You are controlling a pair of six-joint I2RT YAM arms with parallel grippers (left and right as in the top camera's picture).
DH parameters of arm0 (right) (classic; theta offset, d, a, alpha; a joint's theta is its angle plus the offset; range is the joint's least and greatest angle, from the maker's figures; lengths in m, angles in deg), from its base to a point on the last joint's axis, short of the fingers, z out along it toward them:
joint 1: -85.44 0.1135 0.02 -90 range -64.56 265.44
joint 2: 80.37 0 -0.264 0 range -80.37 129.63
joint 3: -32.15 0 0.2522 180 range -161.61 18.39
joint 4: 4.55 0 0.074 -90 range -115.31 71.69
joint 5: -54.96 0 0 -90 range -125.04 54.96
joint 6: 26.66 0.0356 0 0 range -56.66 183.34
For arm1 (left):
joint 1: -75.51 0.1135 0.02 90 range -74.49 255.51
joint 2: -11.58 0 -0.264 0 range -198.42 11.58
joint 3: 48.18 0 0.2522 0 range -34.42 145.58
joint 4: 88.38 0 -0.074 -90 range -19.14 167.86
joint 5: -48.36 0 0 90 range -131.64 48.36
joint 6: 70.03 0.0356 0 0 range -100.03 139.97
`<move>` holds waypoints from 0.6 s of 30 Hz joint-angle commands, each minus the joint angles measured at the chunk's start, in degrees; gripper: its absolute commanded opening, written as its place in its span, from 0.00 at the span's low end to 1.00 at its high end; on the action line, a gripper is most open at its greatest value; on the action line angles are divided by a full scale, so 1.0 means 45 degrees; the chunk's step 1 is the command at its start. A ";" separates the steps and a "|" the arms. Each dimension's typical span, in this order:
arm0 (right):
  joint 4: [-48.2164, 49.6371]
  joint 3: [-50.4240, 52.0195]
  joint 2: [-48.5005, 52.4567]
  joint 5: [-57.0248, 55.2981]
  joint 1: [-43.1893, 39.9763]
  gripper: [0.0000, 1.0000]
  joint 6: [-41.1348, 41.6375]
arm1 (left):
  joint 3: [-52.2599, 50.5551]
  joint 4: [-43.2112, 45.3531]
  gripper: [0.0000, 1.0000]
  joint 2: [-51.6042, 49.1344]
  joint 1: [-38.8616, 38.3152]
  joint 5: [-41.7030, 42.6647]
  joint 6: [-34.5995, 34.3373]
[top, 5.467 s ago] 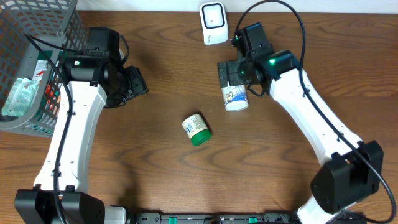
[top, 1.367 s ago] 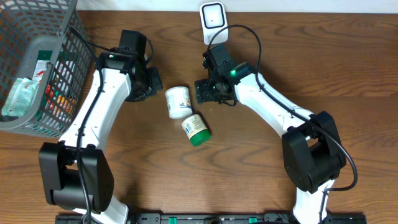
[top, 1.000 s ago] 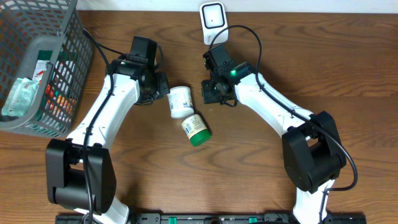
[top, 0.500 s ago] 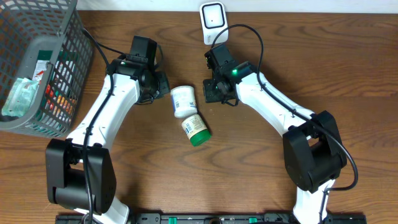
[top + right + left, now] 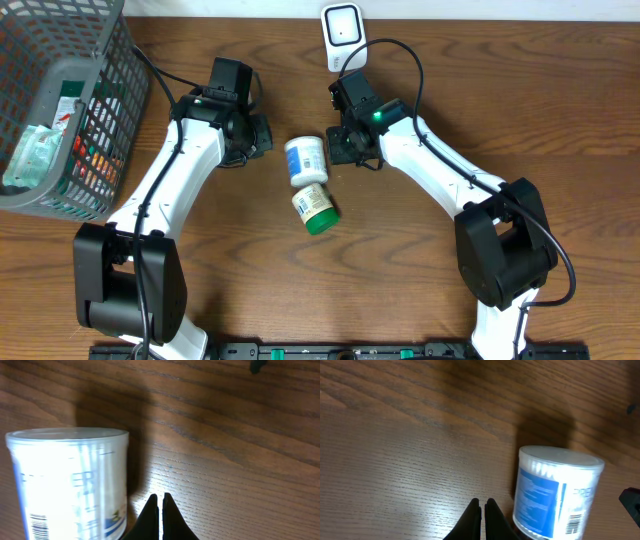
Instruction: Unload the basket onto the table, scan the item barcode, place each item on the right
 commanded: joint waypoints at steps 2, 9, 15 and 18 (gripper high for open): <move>0.0015 0.0097 -0.0087 -0.0121 -0.0024 0.02 0.0005 | -0.0005 0.0005 0.08 0.0117 -0.0039 -0.0170 -0.0019; 0.0024 0.0126 -0.0087 -0.0121 -0.0010 0.02 0.0010 | -0.0005 0.0000 0.08 0.0117 -0.0039 -0.0170 -0.0019; 0.0121 0.0301 -0.0087 -0.0073 0.0053 0.02 0.0155 | -0.0005 0.0000 0.08 0.0117 -0.0039 -0.0170 -0.0019; 0.0126 0.0316 -0.0087 -0.0073 0.0087 0.03 0.0151 | -0.0005 0.0000 0.08 0.0117 -0.0039 -0.0170 -0.0019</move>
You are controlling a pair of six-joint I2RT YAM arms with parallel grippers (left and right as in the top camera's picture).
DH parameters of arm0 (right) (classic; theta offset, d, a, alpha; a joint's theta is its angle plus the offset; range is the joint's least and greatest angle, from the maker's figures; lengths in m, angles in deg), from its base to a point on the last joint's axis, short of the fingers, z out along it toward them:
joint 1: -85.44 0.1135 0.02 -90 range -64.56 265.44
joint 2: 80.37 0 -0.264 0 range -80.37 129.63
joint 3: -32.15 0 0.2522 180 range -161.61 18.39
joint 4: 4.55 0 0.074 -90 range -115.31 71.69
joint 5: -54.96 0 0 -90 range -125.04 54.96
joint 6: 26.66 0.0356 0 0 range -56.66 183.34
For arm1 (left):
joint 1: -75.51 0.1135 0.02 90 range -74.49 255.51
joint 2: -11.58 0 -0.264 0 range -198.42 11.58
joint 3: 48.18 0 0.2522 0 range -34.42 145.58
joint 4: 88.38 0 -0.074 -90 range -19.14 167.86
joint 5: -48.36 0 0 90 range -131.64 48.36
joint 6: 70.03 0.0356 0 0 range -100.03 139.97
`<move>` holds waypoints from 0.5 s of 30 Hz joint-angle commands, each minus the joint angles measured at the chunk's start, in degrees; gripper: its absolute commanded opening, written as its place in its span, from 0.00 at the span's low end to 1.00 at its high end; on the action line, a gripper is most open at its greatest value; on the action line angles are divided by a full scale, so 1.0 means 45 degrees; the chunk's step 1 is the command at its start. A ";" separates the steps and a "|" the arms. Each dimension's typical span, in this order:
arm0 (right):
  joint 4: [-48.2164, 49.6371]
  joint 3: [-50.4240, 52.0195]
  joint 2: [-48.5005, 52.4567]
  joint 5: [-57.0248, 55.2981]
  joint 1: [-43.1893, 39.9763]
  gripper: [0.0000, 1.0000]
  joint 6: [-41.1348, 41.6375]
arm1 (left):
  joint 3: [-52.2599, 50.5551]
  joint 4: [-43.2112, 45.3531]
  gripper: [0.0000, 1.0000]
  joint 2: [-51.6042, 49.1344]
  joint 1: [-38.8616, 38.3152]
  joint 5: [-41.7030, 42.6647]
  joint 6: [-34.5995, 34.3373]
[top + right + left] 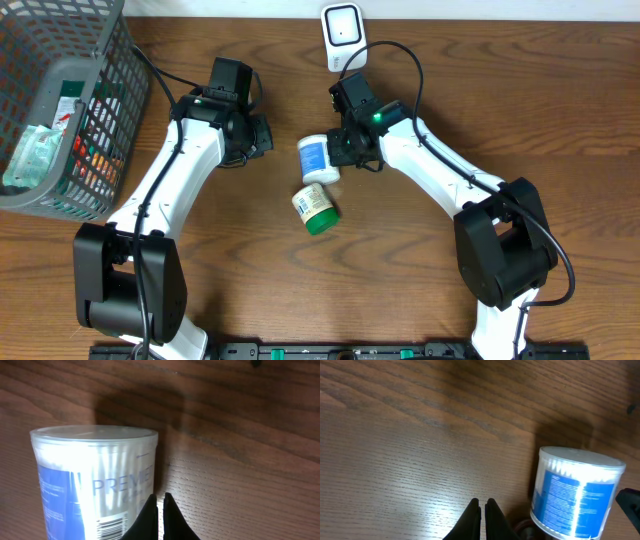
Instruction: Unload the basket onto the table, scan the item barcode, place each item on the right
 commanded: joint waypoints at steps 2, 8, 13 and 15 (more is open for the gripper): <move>0.0044 0.0117 -0.0087 -0.0068 0.0078 0.03 0.0112 | -0.0005 0.0005 0.08 0.0117 -0.0039 -0.0170 -0.0015; 0.0073 0.0117 -0.0087 -0.0073 0.0078 0.04 0.0112 | -0.0005 0.0005 0.08 0.0117 -0.0039 -0.0170 -0.0015; 0.0078 0.0117 -0.0087 -0.0073 0.0078 0.06 0.0112 | -0.0005 0.0005 0.08 0.0117 -0.0039 -0.0170 -0.0015; 0.0083 0.0117 -0.0087 -0.0078 0.0078 0.07 0.0112 | -0.0005 0.0005 0.08 0.0117 -0.0039 -0.0170 -0.0015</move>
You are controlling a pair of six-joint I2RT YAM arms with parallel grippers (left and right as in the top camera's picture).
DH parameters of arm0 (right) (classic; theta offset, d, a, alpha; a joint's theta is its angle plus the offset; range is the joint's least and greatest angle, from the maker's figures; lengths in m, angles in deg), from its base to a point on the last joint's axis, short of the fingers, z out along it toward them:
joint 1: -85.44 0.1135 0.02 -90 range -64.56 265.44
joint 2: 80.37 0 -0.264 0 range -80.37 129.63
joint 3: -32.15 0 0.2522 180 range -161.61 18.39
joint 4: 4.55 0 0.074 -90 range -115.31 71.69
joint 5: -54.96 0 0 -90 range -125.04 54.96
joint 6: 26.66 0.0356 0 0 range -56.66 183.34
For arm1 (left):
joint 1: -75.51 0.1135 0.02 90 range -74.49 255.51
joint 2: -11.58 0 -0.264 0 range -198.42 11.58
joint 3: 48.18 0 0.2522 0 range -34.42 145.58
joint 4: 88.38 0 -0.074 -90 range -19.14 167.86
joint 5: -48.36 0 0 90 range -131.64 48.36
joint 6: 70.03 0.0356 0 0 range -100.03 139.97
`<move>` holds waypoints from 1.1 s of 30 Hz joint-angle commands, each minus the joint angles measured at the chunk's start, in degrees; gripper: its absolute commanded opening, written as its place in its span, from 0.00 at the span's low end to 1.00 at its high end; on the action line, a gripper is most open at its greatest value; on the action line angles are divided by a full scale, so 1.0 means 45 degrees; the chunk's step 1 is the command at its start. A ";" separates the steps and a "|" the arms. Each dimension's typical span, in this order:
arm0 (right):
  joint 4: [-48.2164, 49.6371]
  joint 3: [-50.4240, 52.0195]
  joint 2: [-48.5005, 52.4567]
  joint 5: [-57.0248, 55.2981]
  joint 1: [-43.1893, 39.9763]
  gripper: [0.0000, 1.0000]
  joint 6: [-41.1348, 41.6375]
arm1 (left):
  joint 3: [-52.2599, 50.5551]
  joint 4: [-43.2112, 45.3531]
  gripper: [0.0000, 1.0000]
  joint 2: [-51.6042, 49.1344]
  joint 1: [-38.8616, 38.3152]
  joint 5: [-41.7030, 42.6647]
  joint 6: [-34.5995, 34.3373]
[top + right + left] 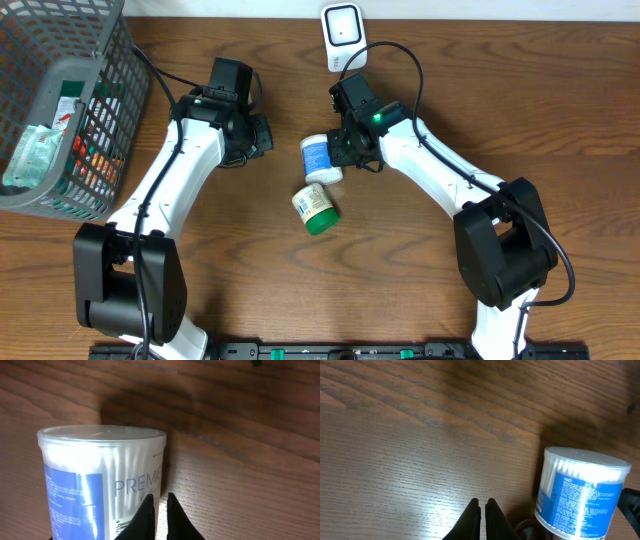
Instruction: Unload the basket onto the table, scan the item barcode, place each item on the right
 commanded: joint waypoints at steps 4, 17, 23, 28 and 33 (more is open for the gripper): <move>0.0039 0.0073 -0.0087 -0.0078 0.0073 0.15 0.0102 | -0.0005 0.0005 0.08 0.0117 -0.0039 -0.0170 -0.0015; 0.0034 0.0073 -0.0087 -0.0083 0.0063 0.25 0.0102 | -0.0005 0.0000 0.08 0.0117 -0.0039 -0.0170 0.0029; 0.0034 0.0073 -0.0087 -0.0083 0.0063 0.16 0.0102 | -0.0005 0.0005 0.08 0.0117 -0.0039 -0.0170 0.0029; 0.0034 0.0073 -0.0087 -0.0083 0.0063 0.01 0.0102 | -0.0005 0.0000 0.08 0.0117 -0.0039 -0.0170 0.0029; 0.0029 0.0073 -0.0087 -0.0083 0.0063 0.01 0.0102 | -0.0005 0.0000 0.08 0.0117 -0.0039 -0.0170 0.0029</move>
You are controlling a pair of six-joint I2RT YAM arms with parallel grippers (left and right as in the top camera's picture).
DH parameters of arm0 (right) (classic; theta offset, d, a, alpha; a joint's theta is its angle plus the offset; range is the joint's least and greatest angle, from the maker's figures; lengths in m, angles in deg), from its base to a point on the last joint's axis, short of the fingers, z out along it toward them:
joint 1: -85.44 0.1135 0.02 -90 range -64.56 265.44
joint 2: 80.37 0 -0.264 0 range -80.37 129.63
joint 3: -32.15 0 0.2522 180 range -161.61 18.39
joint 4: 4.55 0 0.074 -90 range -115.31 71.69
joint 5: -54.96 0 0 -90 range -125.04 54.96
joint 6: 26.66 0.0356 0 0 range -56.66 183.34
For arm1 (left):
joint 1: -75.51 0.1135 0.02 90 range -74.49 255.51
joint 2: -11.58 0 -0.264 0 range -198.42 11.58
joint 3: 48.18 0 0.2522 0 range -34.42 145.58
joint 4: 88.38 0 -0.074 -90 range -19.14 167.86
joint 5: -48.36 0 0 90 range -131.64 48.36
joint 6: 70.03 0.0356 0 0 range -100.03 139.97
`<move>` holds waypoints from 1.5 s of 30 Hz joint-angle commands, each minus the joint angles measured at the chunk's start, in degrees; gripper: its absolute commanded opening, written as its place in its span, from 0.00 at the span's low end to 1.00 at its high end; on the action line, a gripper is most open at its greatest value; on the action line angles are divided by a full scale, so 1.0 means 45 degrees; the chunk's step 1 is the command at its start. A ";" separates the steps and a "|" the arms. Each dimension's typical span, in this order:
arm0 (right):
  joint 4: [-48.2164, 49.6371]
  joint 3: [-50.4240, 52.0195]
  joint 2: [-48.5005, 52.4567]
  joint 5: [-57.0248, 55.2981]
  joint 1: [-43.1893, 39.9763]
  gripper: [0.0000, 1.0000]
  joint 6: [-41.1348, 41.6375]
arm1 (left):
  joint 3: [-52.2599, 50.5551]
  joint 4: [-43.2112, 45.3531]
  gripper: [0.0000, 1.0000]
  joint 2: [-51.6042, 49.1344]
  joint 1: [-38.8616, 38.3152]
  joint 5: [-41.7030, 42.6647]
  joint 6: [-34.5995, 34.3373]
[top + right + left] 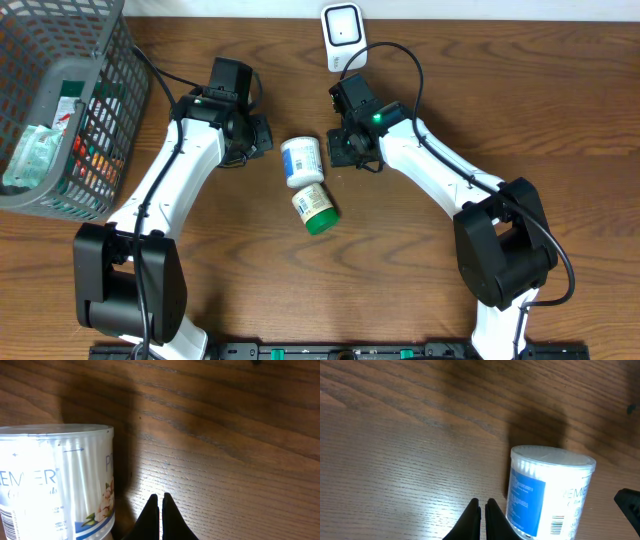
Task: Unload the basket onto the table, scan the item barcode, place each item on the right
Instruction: 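Reach the left gripper into the grey basket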
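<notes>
A white cotton-swab tub point(303, 161) with a blue label lies on its side on the wooden table between the two arms; its barcode shows low on the label point(552, 525). My left gripper point(262, 136) is shut and empty just left of the tub point(547, 491), tips point(482, 505) apart from it. Right of the tub point(57, 480), my right gripper point(340, 150) is also shut and empty, its tips point(157, 499) beside it without touching. The white barcode scanner point(341, 27) stands at the table's far edge. A green-lidded bottle point(316, 208) lies just in front of the tub.
A grey wire basket point(60, 110) with packaged goods sits at the far left. A black cable point(405, 60) loops from the right arm near the scanner.
The tub has rolled left, from against my right gripper to nearer my left one, turning so its barcode faces the left wrist camera. Both arms stay where they were.
The tub first lay midway between my shut grippers. It then sat further right, close to my right gripper, with its blue label turned up, and stayed there a moment later. Now it lies back toward the left, rotated again.
</notes>
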 commanded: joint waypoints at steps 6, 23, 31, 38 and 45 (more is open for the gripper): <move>-0.0073 0.0053 -0.0092 -0.0068 0.0005 0.01 0.0015 | 0.1384 -0.1224 0.08 0.0170 0.0267 -0.0107 0.0121; -0.1632 -0.1156 -0.0073 0.1608 -0.1919 0.01 -0.0029 | 1.5130 -0.5095 0.08 0.0131 0.6586 -0.2118 0.0223; 0.1345 0.1117 -0.0068 0.1826 -0.1282 0.01 0.0403 | 1.4659 -0.4945 0.11 -0.1001 0.8913 -0.2735 0.0661; 0.2229 0.1753 -0.0068 0.1685 -0.0753 0.01 0.0452 | 1.4659 -0.5275 0.11 -0.3041 1.0273 -0.2006 0.1462; 0.2069 0.1753 -0.0068 0.1651 -0.0617 0.01 0.0452 | 1.4659 -0.4877 0.11 -0.4260 1.0637 -0.1336 0.1783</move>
